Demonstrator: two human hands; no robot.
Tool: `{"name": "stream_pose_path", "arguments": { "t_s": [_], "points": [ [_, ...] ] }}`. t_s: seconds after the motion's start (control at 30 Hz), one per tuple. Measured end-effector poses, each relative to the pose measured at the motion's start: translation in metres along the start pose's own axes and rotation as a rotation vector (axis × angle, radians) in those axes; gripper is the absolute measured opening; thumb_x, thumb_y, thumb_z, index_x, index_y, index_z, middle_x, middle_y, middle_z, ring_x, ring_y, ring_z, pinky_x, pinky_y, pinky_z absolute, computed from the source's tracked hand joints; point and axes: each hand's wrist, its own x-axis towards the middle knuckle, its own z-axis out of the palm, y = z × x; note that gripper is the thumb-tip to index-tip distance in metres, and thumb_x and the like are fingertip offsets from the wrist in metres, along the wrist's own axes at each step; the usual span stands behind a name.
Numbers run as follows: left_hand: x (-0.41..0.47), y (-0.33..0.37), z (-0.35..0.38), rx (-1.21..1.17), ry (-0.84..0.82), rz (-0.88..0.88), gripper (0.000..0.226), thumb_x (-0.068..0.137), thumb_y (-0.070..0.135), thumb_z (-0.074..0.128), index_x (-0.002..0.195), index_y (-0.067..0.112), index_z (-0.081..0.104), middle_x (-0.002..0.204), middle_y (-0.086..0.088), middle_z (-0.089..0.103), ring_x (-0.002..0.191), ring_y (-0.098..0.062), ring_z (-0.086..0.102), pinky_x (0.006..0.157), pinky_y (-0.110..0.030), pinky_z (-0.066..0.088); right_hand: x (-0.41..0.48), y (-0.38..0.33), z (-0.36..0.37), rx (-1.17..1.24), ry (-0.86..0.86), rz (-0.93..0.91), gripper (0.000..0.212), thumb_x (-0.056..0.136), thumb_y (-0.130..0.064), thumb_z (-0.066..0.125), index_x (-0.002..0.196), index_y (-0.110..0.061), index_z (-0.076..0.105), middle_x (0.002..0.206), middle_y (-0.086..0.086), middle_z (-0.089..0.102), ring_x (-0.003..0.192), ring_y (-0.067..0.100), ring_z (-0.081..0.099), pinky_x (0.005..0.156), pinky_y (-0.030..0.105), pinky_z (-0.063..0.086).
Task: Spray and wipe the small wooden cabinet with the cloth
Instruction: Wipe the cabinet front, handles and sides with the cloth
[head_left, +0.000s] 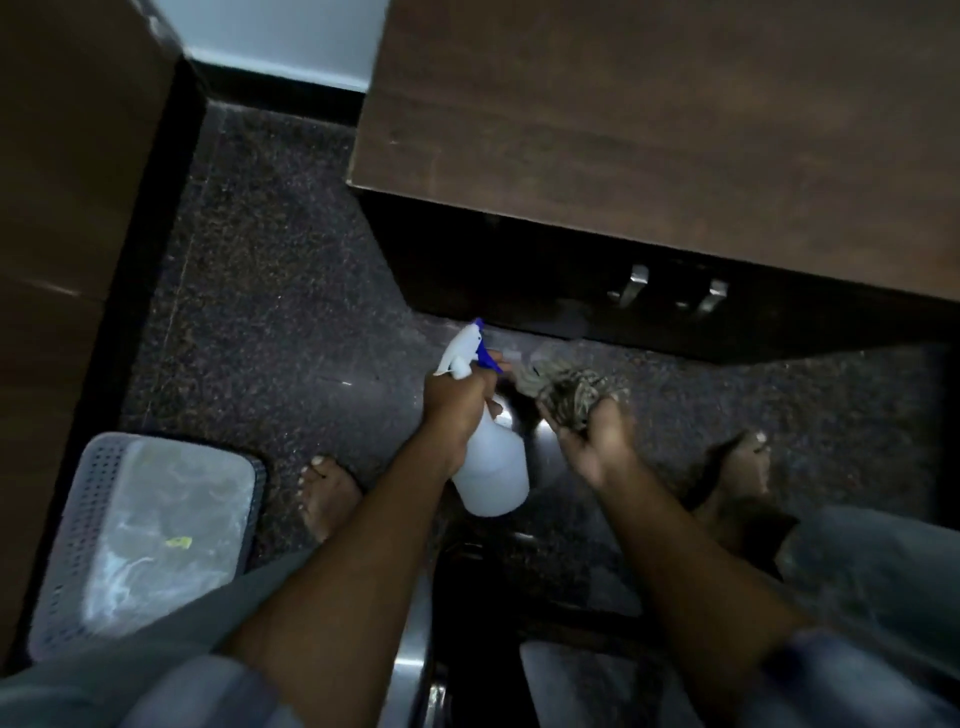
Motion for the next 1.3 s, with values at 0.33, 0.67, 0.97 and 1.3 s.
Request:
{"name": "stream_pose_path", "arguments": {
  "t_s": [0.33,0.67,0.97,1.3],
  "points": [
    [0.001,0.006,-0.003,0.358,-0.180,-0.050,0.054,0.077,-0.004,0.059,0.128,0.011,0.068,0.061,-0.003,0.069,0.044,-0.012,0.056,0.047,-0.024,0.047,-0.018,0.004,0.034,0.373,-0.052,-0.039,0.040,0.103,-0.007,0.034,0.134,0.009,0.054,0.123,0.030,0.061,0.092,0.038,0.064,0.065,0.042,0.060],
    [0.003,0.003,-0.003,0.189,-0.011,-0.024,0.033,0.068,0.008,0.063,0.098,0.016,0.076,0.064,0.000,0.072,0.056,-0.015,0.064,0.050,-0.026,0.053,0.014,-0.047,0.113,0.346,0.087,0.002,0.035,0.108,-0.036,0.025,0.077,-0.032,0.041,0.078,-0.006,0.041,0.068,0.008,0.041,0.066,0.018,0.035],
    [0.014,0.005,-0.003,0.219,0.003,-0.022,0.040,0.079,-0.003,0.063,0.119,0.000,0.070,0.059,0.000,0.068,0.053,-0.014,0.064,0.050,-0.025,0.053,0.018,-0.056,0.095,0.475,0.073,-0.034,0.048,0.113,-0.019,0.021,0.155,0.001,0.027,0.159,0.026,0.029,0.143,0.036,0.034,0.093,0.015,0.034],
    [0.017,0.001,0.013,0.209,-0.162,-0.136,0.036,0.086,-0.007,0.054,0.104,0.018,0.074,0.088,0.002,0.082,0.072,-0.010,0.070,0.052,-0.022,0.053,0.067,-0.068,0.062,0.579,-0.067,-0.125,0.065,0.104,-0.049,0.018,0.152,-0.014,0.044,0.155,0.012,0.044,0.145,0.033,0.039,0.124,0.047,0.023]
  ]
}}
